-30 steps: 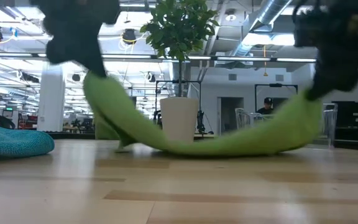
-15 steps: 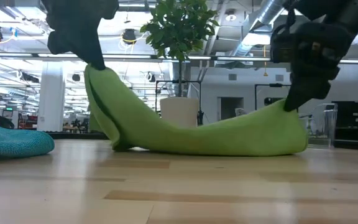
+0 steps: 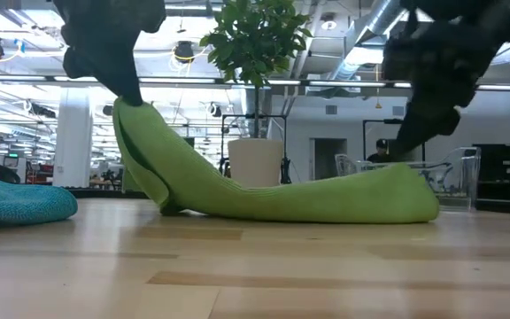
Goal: Fold microfiber towels
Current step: Fold the green microfiber towel
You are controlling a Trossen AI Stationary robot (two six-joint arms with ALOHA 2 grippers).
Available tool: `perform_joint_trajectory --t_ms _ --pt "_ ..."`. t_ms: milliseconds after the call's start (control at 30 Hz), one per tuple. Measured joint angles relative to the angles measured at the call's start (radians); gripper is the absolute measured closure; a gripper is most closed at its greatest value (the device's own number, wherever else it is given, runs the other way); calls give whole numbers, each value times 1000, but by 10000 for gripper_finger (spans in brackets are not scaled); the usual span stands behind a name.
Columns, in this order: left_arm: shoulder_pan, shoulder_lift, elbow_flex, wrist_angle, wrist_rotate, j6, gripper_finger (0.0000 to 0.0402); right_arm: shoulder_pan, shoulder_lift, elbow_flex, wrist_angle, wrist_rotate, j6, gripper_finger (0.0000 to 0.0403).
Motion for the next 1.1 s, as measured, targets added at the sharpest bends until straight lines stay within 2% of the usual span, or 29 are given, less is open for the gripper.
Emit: perform_joint_trajectory --t_ms 133,333,467,633,867,1100 --pt "0 0 0 0 -12 4 402 63 -61 0 -47 14 44 195" --pt "0 0 0 -1 -17 4 402 215 -37 -4 -78 113 115 203" --pt "0 0 0 -8 -18 4 402 346 -29 -42 -67 171 241 206" --pt "0 0 0 -10 -30 1 402 489 -3 -116 38 269 399 207" --pt "0 0 0 -13 -27 -1 402 511 122 -157 120 294 436 207" --pt "0 0 0 -16 -26 -10 402 513 270 -156 294 287 307 205"
